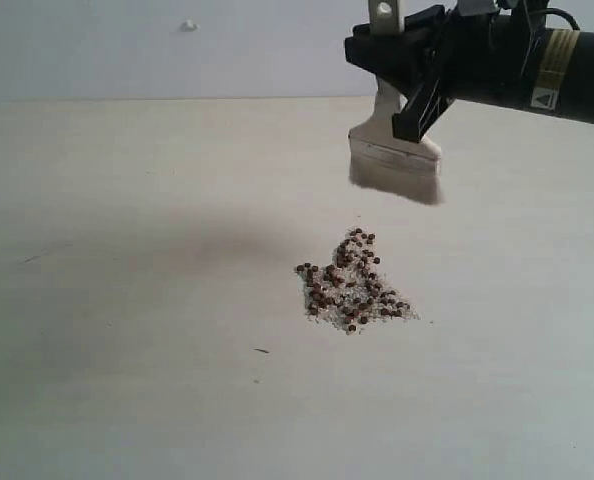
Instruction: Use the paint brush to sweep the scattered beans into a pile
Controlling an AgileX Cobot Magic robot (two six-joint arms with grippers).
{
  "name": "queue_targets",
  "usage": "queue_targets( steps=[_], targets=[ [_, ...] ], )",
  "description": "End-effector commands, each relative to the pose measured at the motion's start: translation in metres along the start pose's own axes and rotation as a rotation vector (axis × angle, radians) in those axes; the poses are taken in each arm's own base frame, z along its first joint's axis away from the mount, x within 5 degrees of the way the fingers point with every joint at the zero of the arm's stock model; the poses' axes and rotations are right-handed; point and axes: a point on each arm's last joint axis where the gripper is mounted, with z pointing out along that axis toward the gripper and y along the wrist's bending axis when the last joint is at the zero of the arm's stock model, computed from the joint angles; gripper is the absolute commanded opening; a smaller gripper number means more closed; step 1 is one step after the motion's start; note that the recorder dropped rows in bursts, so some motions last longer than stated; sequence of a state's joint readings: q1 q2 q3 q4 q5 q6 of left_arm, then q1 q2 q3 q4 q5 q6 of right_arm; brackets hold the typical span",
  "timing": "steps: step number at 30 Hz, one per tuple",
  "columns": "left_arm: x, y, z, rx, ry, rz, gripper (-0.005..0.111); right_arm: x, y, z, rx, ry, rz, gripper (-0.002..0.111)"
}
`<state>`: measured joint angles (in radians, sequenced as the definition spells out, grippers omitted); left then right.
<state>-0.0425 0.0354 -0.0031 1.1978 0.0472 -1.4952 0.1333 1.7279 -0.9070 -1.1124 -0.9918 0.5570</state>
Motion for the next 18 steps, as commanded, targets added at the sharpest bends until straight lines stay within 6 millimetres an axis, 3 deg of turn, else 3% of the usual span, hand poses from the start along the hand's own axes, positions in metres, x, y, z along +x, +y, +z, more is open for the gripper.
queue_targets(
  steps=[1,8,11,18],
  targets=[
    [0.001,0.001,0.0,-0.004,-0.001,-0.002,0.0,0.022,-0.039,0.005,0.006,-0.115,0.095,0.0],
    [0.001,0.001,0.0,-0.004,-0.001,-0.002,0.0,0.072,-0.095,0.029,-0.072,-0.098,0.149,0.0],
    [0.001,0.001,0.0,-0.004,-0.001,-0.002,0.0,0.086,-0.105,0.04,-0.132,-0.063,0.09,0.0],
    [0.001,0.001,0.0,-0.004,-0.001,-0.002,0.0,0.102,-0.111,0.052,-0.163,-0.042,0.176,0.0]
  ],
)
